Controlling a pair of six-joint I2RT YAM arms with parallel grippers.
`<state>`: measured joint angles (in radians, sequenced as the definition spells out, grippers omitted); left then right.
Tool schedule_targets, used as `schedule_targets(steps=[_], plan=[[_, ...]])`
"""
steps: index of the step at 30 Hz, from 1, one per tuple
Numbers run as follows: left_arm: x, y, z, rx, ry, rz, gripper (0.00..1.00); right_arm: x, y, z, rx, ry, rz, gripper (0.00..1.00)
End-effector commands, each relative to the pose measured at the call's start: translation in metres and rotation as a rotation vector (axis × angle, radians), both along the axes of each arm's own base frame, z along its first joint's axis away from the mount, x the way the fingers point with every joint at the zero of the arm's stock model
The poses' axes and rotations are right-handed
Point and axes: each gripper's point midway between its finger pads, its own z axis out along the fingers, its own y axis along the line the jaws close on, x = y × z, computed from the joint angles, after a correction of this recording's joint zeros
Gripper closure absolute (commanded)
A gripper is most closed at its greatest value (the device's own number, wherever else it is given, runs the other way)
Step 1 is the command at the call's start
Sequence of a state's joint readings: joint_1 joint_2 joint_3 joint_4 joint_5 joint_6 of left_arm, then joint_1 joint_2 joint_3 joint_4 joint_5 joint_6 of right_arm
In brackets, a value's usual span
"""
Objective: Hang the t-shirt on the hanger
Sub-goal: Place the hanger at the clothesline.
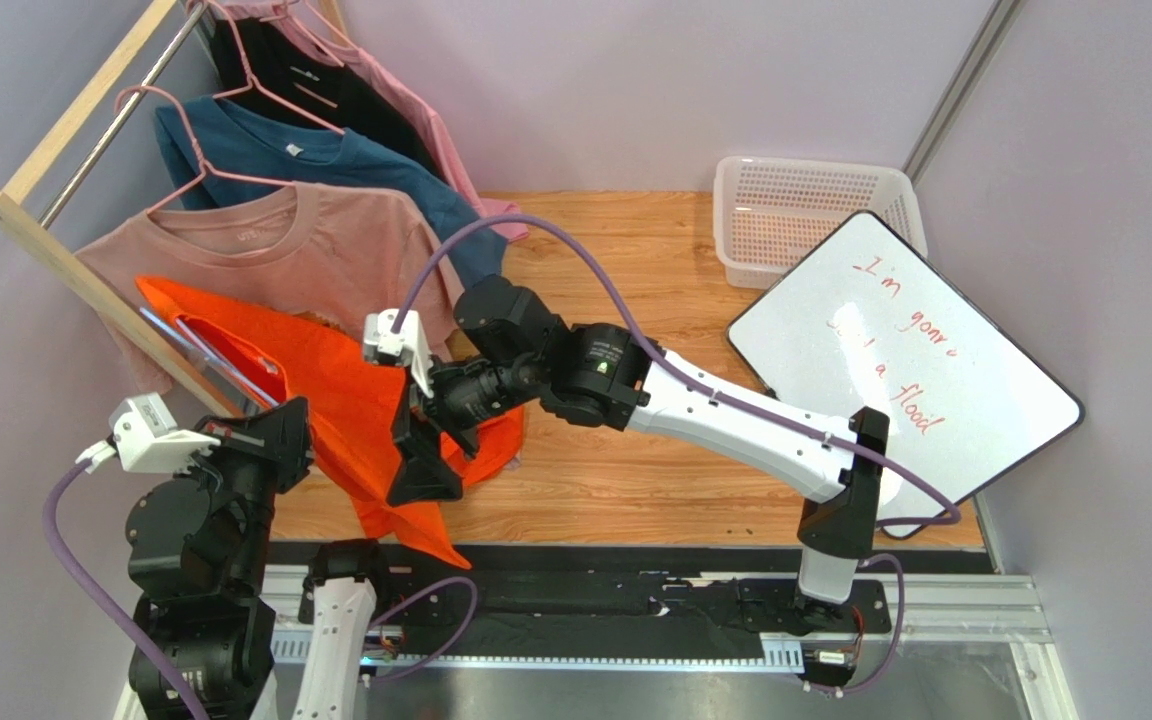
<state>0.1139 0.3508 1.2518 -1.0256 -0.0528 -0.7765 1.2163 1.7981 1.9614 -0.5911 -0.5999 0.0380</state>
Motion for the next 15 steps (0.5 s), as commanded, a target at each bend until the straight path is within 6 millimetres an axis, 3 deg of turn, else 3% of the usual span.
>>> schedule_targets(steps=[1,4,7,8,11,15], plan=[[-0.011,-0.005,0.022,0.004,-0.088,-0.01,1.0,-0.015,0.015,0.024,0.089,-0.073,0.023,0.0],[-0.011,-0.009,0.018,-0.013,-0.083,-0.025,1.0,-0.014,0.032,0.009,0.071,-0.134,-0.003,0.03],[-0.014,-0.01,0.019,-0.004,-0.091,-0.028,1.0,-0.01,0.042,-0.003,0.043,-0.154,-0.031,0.12],[-0.016,-0.01,0.02,0.001,-0.093,-0.03,1.0,-0.009,0.044,-0.003,0.042,-0.154,-0.033,0.4],[-0.022,-0.01,0.02,0.021,-0.098,-0.031,1.0,-0.009,0.039,0.0,0.041,-0.16,-0.034,1.0],[-0.023,-0.008,0.015,0.026,-0.088,-0.013,1.0,-0.006,0.024,0.016,0.069,-0.182,-0.033,1.0]])
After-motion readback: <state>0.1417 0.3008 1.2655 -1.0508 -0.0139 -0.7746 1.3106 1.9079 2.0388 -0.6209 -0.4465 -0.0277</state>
